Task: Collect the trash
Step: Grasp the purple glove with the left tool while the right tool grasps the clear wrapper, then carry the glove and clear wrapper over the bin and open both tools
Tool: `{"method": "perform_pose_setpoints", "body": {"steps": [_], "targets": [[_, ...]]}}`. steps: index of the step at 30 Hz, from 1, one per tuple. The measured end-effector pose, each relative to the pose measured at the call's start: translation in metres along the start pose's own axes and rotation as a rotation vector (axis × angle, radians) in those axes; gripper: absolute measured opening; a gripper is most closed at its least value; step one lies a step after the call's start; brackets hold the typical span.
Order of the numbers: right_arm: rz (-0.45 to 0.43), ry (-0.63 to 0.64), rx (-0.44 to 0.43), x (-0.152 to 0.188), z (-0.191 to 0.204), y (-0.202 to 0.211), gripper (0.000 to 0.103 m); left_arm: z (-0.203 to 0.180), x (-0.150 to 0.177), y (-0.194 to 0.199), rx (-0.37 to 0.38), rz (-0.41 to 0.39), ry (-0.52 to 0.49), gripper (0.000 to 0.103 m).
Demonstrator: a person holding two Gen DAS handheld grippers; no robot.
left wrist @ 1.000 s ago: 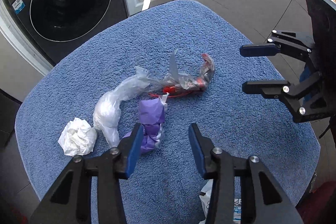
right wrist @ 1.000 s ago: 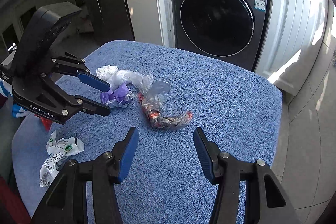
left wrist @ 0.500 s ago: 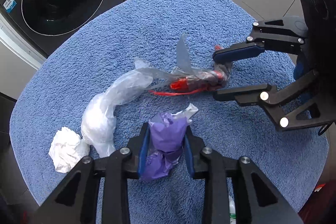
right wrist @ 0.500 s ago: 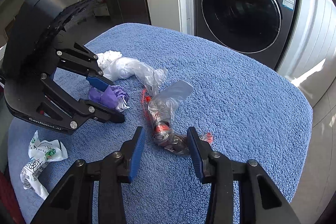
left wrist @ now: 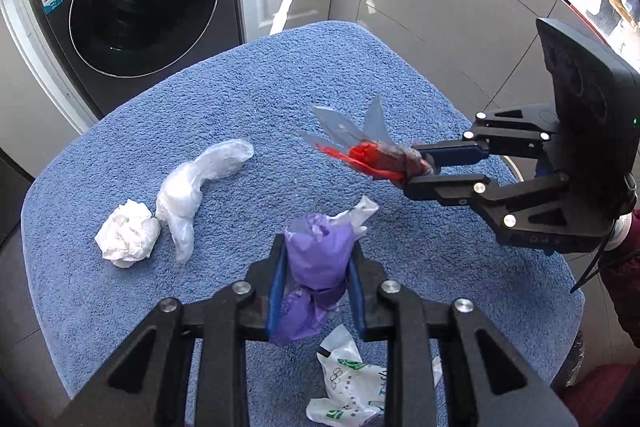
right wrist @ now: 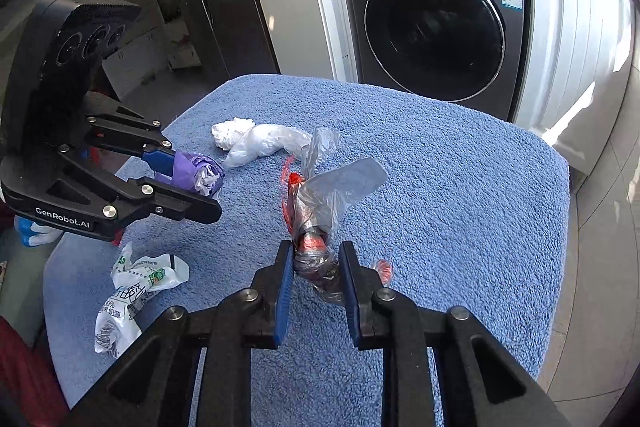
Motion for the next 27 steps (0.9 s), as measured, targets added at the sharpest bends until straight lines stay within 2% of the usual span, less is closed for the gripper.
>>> {"method": "perform_pose_setpoints", "body": {"steps": [5, 12, 19, 27], "targets": [[-0.068, -0.049, 0.061, 0.022, 0.013, 0.052, 0.021, -0.012, 0.015, 0.034, 0.000, -0.075, 0.065, 0.026], [-0.187, -0.144, 0.161, 0.055, 0.019, 0.129, 0.021, -0.042, 0.032, 0.066, 0.020, -0.126, 0.091, 0.026], [-0.258, -0.226, 0.270, 0.097, 0.002, 0.195, 0.021, -0.092, 0.015, 0.078, 0.043, -0.163, 0.051, 0.026], [-0.246, -0.371, 0.408, 0.169, -0.057, 0.243, 0.021, -0.192, -0.023, 0.045, 0.135, -0.115, -0.074, 0.026]]}}
Point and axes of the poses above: each gripper's, at about its wrist camera, not at the fingertips, and y roughly against the way its jaws point, z to its left, x to its underside, the point moved 9 cm from there along -y, roughly the way its jaws point, and after that the axes turned 5 degrees about -x, right-handed, at the moved point
